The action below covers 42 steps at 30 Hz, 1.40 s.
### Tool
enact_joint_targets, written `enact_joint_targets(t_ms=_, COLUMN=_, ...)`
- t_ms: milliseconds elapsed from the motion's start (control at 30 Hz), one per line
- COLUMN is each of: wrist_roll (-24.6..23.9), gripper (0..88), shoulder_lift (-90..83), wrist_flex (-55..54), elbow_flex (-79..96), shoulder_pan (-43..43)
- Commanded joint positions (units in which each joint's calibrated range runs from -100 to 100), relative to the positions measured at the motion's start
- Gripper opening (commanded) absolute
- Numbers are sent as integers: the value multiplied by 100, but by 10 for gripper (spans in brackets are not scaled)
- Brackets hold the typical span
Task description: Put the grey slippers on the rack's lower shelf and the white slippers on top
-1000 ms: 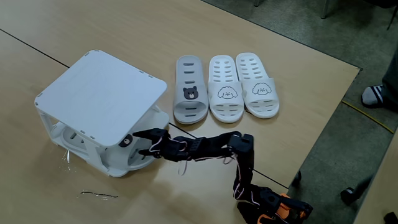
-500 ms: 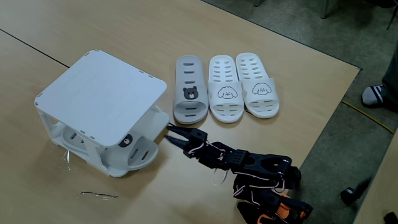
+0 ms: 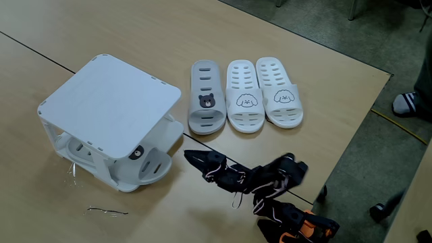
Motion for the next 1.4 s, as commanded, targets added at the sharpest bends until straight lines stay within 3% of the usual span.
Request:
enact_joint_targets(t_ms=0, wrist_roll=42, gripper=13, shoulder_lift=1463, wrist_flex=-971, elbow_flex=17, shoulder_pan=440)
enact_joint_targets(t_ms=300, wrist_roll=42, gripper=15, shoulder_lift=3339, wrist_flex=-2084, elbow_flex=-551, shoulder_pan=1978)
enact_joint_targets(t_ms=400, wrist_roll=42, gripper=17, shoulder_lift=3912, wrist_flex=-2438, elbow_flex=-840, shoulder_pan=2077)
enact_joint_targets(t_ms=567, wrist_roll=42, gripper=152, shoulder_lift=4484, wrist_flex=-2601, elbow_flex=-1967, shoulder_pan=2299)
enact_joint_targets(t_ms=800, wrist_roll=42, gripper=157, shoulder_lift=5090, wrist_flex=-2515, elbow_flex=-3591, shoulder_pan=2710)
enact_joint_targets(t_ms=1367, wrist_roll=42, gripper=158, shoulder_lift=6268, wrist_flex=125, elbow_flex=-7118, shoulder_pan=2981)
